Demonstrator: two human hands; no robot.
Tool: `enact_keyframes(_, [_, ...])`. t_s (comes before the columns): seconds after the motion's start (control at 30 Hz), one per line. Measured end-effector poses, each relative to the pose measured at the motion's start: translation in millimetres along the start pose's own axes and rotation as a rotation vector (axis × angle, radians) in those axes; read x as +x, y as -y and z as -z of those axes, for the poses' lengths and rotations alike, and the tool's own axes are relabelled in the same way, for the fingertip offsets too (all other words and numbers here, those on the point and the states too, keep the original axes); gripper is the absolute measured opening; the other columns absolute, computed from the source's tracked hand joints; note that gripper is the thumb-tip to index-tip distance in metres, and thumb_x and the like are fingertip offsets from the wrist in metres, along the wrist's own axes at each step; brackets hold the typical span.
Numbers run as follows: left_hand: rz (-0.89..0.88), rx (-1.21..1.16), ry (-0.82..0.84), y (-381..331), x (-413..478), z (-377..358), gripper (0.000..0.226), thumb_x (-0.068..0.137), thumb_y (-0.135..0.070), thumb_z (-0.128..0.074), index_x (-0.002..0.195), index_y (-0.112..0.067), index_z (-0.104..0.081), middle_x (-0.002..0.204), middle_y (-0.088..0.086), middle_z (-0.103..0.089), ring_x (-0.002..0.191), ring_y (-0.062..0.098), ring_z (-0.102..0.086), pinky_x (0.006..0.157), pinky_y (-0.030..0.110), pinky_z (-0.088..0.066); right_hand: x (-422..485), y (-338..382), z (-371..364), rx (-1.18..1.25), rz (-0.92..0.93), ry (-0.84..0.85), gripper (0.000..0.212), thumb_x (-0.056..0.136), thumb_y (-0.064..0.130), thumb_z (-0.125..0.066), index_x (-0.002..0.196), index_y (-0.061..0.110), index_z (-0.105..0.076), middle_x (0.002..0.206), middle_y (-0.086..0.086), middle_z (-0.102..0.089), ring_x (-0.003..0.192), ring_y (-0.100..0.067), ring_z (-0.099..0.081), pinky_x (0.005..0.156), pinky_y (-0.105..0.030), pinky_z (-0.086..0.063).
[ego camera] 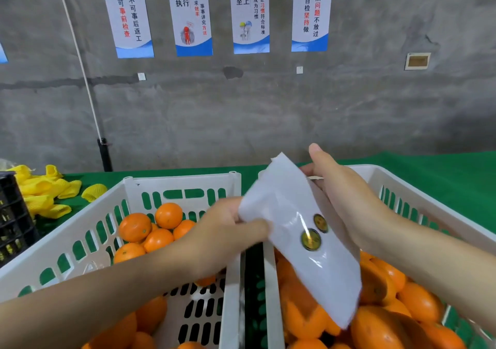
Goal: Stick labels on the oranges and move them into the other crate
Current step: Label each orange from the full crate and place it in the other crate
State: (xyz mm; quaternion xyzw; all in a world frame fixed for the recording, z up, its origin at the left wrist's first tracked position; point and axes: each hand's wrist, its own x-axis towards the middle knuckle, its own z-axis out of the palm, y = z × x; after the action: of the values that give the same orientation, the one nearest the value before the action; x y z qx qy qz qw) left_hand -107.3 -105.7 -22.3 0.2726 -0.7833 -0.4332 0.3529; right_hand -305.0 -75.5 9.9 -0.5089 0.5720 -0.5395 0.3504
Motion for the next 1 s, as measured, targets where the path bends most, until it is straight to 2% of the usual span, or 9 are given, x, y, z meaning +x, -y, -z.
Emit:
enact_keyframes(0.13, [-0.013, -0.025, -0.184, 3, 10, 15, 0.049, 0.095, -0.007, -0.060, 0.082, -0.051, -0.076, 0.088, -0.013, -0.078, 0.080, 0.007, -0.073, 0.066, 0.013, -0.055, 0, 0, 3, 0.099, -0.049, 0.267, 0.034, 0.086, 0.047, -0.065, 0.102, 0.020, -0.076, 0.092, -0.012, -0.076, 0.077, -0.024, -0.074, 0.064, -0.030, -0.057])
enact_keyframes(0.2, [0.029, -0.018, -0.201, 5, 9, 22, 0.053, 0.094, 0.001, -0.054, 0.080, -0.044, -0.078, 0.085, -0.011, -0.078, 0.077, 0.003, -0.073, 0.063, 0.011, -0.053, -1, -4, 2, 0.153, -0.093, 0.363, 0.034, 0.084, 0.034, -0.069, 0.112, 0.014, -0.072, 0.101, -0.015, -0.075, 0.086, -0.025, -0.074, 0.069, -0.032, -0.057])
enact_keyframes(0.4, [0.078, -0.255, -0.303, 14, 16, 33, 0.013, 0.089, -0.017, -0.070, 0.101, -0.019, -0.073, 0.098, 0.009, -0.077, 0.091, 0.021, -0.073, 0.075, 0.026, -0.058, 1, -10, 2, 0.283, -0.071, 0.311, 0.057, 0.080, 0.003, -0.074, 0.130, 0.023, -0.056, 0.102, -0.010, -0.076, 0.089, -0.029, -0.074, 0.062, -0.032, -0.059])
enact_keyframes(0.53, [0.121, -0.365, -0.038, 6, 13, 35, 0.049, 0.092, -0.039, -0.069, 0.121, 0.000, -0.064, 0.118, 0.020, -0.070, 0.110, 0.034, -0.068, 0.096, 0.039, -0.055, 2, -10, 1, 0.316, 0.027, 0.223, 0.064, 0.076, -0.002, -0.077, 0.129, 0.026, -0.055, 0.103, -0.008, -0.075, 0.089, -0.029, -0.074, 0.067, -0.036, -0.061])
enact_keyframes(0.6, [0.144, -0.172, 0.042, 2, 10, 25, 0.036, 0.090, -0.042, -0.069, 0.110, -0.013, -0.074, 0.110, 0.013, -0.075, 0.103, 0.028, -0.070, 0.095, 0.033, -0.056, 1, -9, -1, 0.319, 0.060, 0.221, 0.062, 0.075, -0.003, -0.077, 0.127, 0.025, -0.056, 0.102, -0.007, -0.076, 0.089, -0.028, -0.074, 0.068, -0.035, -0.061])
enact_keyframes(0.67, [0.155, -0.033, -0.014, -1, 9, 14, 0.016, 0.093, -0.034, -0.066, 0.093, -0.023, -0.078, 0.092, 0.001, -0.078, 0.083, 0.010, -0.071, 0.080, 0.021, -0.056, -1, -8, -1, 0.308, 0.077, 0.232, 0.057, 0.076, -0.002, -0.076, 0.124, 0.022, -0.059, 0.102, -0.005, -0.076, 0.088, -0.027, -0.074, 0.066, -0.032, -0.060])
enact_keyframes(0.73, [0.164, -0.002, -0.067, -3, 8, 9, 0.015, 0.098, -0.020, -0.060, 0.098, -0.025, -0.074, 0.089, -0.008, -0.077, 0.074, 0.001, -0.068, 0.074, 0.019, -0.055, -1, -7, 1, 0.292, 0.092, 0.231, 0.051, 0.077, -0.001, -0.074, 0.122, 0.019, -0.061, 0.104, -0.005, -0.075, 0.089, -0.028, -0.074, 0.066, -0.033, -0.059])
enact_keyframes(0.87, [0.195, -0.101, -0.187, -5, 9, 10, 0.020, 0.102, -0.018, -0.053, 0.105, -0.021, -0.072, 0.098, -0.006, -0.078, 0.089, 0.013, -0.074, 0.079, 0.025, -0.059, -1, -5, 3, 0.317, 0.108, 0.260, 0.043, 0.082, 0.002, -0.072, 0.122, 0.017, -0.063, 0.106, -0.007, -0.075, 0.093, -0.028, -0.073, 0.072, -0.036, -0.061])
enact_keyframes(1.0, [0.192, -0.162, -0.180, -7, 8, 13, 0.022, 0.101, -0.024, -0.053, 0.111, -0.017, -0.071, 0.102, -0.003, -0.078, 0.091, 0.011, -0.074, 0.069, 0.018, -0.057, 0, -9, 1, 0.336, 0.048, 0.395, 0.032, 0.087, 0.009, -0.067, 0.119, 0.014, -0.067, 0.109, -0.009, -0.075, 0.097, -0.027, -0.073, 0.074, -0.033, -0.061])
